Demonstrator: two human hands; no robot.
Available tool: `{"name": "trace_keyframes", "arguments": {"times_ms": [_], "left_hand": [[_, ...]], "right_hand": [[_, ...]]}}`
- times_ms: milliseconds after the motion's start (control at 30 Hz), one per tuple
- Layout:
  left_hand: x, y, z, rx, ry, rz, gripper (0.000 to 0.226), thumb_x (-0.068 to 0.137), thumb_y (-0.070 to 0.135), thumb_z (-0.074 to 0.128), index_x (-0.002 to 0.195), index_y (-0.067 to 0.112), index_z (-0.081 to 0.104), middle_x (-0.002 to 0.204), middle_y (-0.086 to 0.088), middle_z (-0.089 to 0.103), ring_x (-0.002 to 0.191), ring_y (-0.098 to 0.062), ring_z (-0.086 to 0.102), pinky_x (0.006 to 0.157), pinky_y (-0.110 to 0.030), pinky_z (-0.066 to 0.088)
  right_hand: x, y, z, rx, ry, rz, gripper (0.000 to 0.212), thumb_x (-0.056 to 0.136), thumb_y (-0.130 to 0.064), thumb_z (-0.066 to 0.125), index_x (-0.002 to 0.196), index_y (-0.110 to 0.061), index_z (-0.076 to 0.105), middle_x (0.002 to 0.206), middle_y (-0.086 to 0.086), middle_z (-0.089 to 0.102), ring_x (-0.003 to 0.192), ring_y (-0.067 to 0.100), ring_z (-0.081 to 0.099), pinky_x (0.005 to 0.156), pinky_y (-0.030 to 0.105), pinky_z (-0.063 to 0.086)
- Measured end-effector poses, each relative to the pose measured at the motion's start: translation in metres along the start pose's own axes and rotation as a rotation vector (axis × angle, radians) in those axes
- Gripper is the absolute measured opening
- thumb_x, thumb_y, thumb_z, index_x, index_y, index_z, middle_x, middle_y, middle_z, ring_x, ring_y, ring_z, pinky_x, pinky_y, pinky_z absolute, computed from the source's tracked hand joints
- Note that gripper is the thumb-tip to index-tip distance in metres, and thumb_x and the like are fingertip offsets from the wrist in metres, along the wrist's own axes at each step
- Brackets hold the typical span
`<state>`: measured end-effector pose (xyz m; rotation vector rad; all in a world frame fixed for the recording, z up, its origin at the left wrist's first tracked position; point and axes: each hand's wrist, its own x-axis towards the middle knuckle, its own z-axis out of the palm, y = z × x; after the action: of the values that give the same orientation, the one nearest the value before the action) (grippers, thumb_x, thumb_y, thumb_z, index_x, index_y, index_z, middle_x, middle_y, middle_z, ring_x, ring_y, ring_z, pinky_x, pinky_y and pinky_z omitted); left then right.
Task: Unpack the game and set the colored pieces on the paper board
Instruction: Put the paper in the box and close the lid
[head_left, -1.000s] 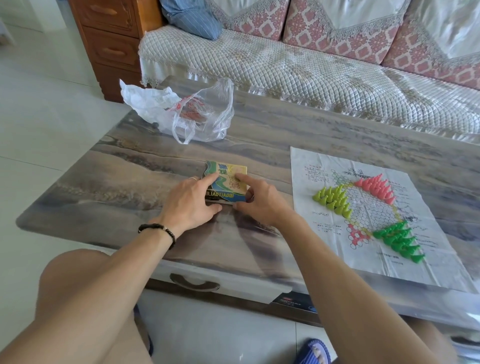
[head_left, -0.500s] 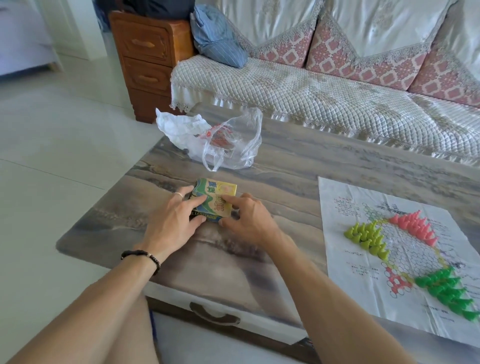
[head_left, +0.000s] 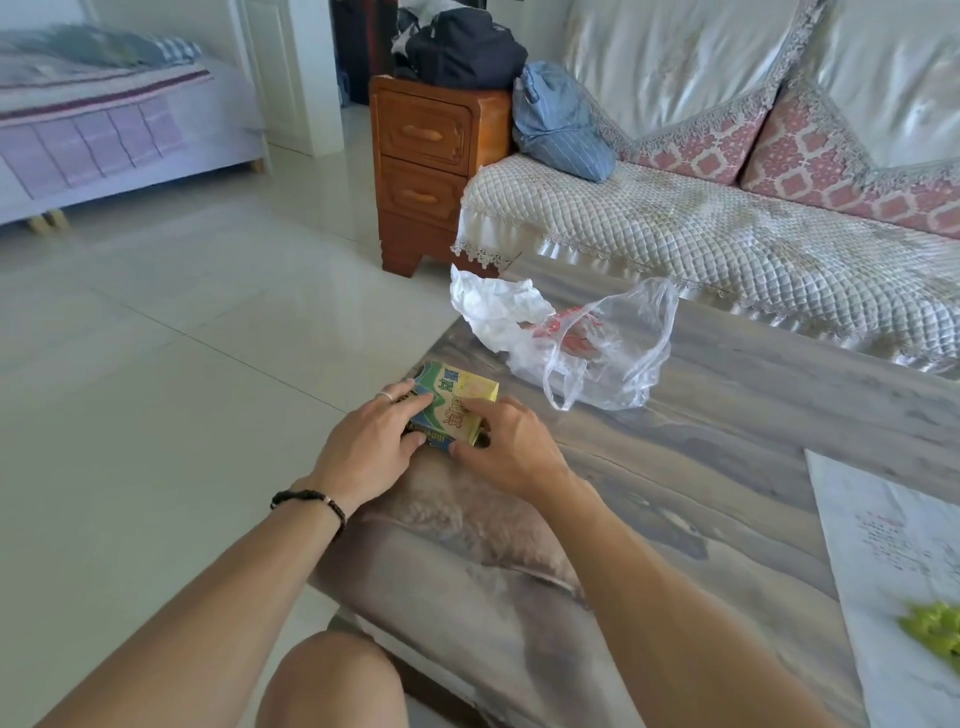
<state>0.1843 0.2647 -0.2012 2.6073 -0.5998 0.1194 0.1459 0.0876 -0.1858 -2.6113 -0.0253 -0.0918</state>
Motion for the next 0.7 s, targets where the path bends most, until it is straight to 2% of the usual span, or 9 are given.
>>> {"name": "trace_keyframes", "arguments": {"times_ms": [133, 267, 333, 400, 467, 500, 567, 633, 700], "left_hand": [[0.013, 0.009, -0.007, -0.072, -0.054, 0.061, 0.062, 0.090, 0.039, 0.060, 0.146, 0.028, 0.036, 0.153, 0.005, 0.031, 0.135, -0.016, 0.035, 0.103, -0.035, 0.042], [0.056, 0.036, -0.008, -0.077, -0.034, 0.138, 0.051, 0.097, 0.035, 0.047, 0.147, 0.027, 0.035, 0.152, 0.005, 0.031, 0.134, -0.016, 0.037, 0.101, -0.035, 0.041], [0.085, 0.051, -0.004, -0.064, -0.036, 0.154, 0.047, 0.099, 0.031, 0.044, 0.145, 0.025, 0.037, 0.150, 0.003, 0.034, 0.131, -0.018, 0.039, 0.100, -0.036, 0.042], [0.116, 0.061, 0.004, -0.047, -0.047, 0.155, 0.043, 0.098, 0.025, 0.044, 0.141, 0.021, 0.041, 0.145, 0.000, 0.040, 0.129, -0.021, 0.040, 0.099, -0.040, 0.043], [0.146, 0.062, 0.016, -0.012, -0.058, 0.130, 0.043, 0.097, 0.021, 0.045, 0.139, 0.020, 0.041, 0.145, -0.004, 0.040, 0.131, -0.025, 0.037, 0.099, -0.044, 0.043], [0.161, 0.059, 0.023, 0.016, -0.066, 0.111, 0.048, 0.096, 0.019, 0.045, 0.143, 0.022, 0.037, 0.148, -0.005, 0.035, 0.135, -0.026, 0.032, 0.102, -0.046, 0.041], [0.190, 0.054, 0.036, 0.066, -0.119, 0.051, 0.061, 0.093, 0.017, 0.046, 0.148, 0.031, 0.025, 0.156, -0.006, 0.023, 0.143, -0.028, 0.016, 0.107, -0.051, 0.035], [0.213, 0.051, 0.049, 0.085, -0.255, -0.041, 0.072, 0.091, 0.016, 0.047, 0.149, 0.041, 0.014, 0.160, -0.005, 0.006, 0.146, -0.033, 0.001, 0.110, -0.057, 0.027], [0.228, 0.052, 0.062, 0.134, -0.378, -0.076, 0.072, 0.092, 0.019, 0.046, 0.148, 0.047, 0.011, 0.161, -0.003, 0.001, 0.146, -0.036, -0.001, 0.111, -0.057, 0.025]], "right_hand": [[0.000, 0.019, -0.023, 0.006, 0.093, 0.055, 0.056, 0.085, -0.046, 0.058, 0.133, -0.021, 0.044, 0.113, 0.002, 0.061, 0.104, 0.023, 0.058, 0.082, 0.038, 0.050], [0.020, 0.063, -0.052, -0.213, 0.277, 0.159, 0.068, 0.080, -0.048, 0.062, 0.139, -0.026, 0.038, 0.136, 0.005, 0.045, 0.124, 0.028, 0.038, 0.099, 0.044, 0.040], [0.037, 0.083, -0.062, -0.334, 0.226, 0.227, 0.085, 0.072, -0.064, 0.063, 0.143, -0.037, 0.026, 0.150, 0.006, 0.027, 0.137, 0.032, 0.022, 0.106, 0.054, 0.030], [0.059, 0.101, -0.068, -0.338, 0.092, 0.295, 0.100, 0.063, -0.078, 0.061, 0.144, -0.048, 0.010, 0.160, 0.004, -0.002, 0.145, 0.040, -0.001, 0.109, 0.067, 0.013], [0.081, 0.121, -0.069, -0.293, -0.033, 0.326, 0.105, 0.057, -0.083, 0.060, 0.142, -0.054, 0.005, 0.159, 0.004, -0.014, 0.144, 0.046, -0.005, 0.107, 0.071, 0.011], [0.091, 0.128, -0.069, -0.273, -0.086, 0.320, 0.104, 0.054, -0.084, 0.060, 0.140, -0.055, 0.009, 0.160, 0.006, -0.008, 0.143, 0.047, 0.002, 0.109, 0.070, 0.016], [0.103, 0.143, -0.066, -0.239, -0.148, 0.293, 0.090, 0.059, -0.076, 0.062, 0.137, -0.052, 0.027, 0.153, 0.007, 0.019, 0.139, 0.041, 0.024, 0.110, 0.058, 0.028], [0.104, 0.157, -0.065, -0.199, -0.066, 0.285, 0.064, 0.072, -0.060, 0.066, 0.132, -0.045, 0.047, 0.139, 0.004, 0.040, 0.128, 0.033, 0.040, 0.104, 0.048, 0.038], [0.101, 0.168, -0.069, -0.214, 0.039, 0.227, 0.034, 0.082, -0.044, 0.064, 0.115, -0.033, 0.064, 0.124, 0.002, 0.052, 0.119, 0.029, 0.047, 0.096, 0.044, 0.045]]}}
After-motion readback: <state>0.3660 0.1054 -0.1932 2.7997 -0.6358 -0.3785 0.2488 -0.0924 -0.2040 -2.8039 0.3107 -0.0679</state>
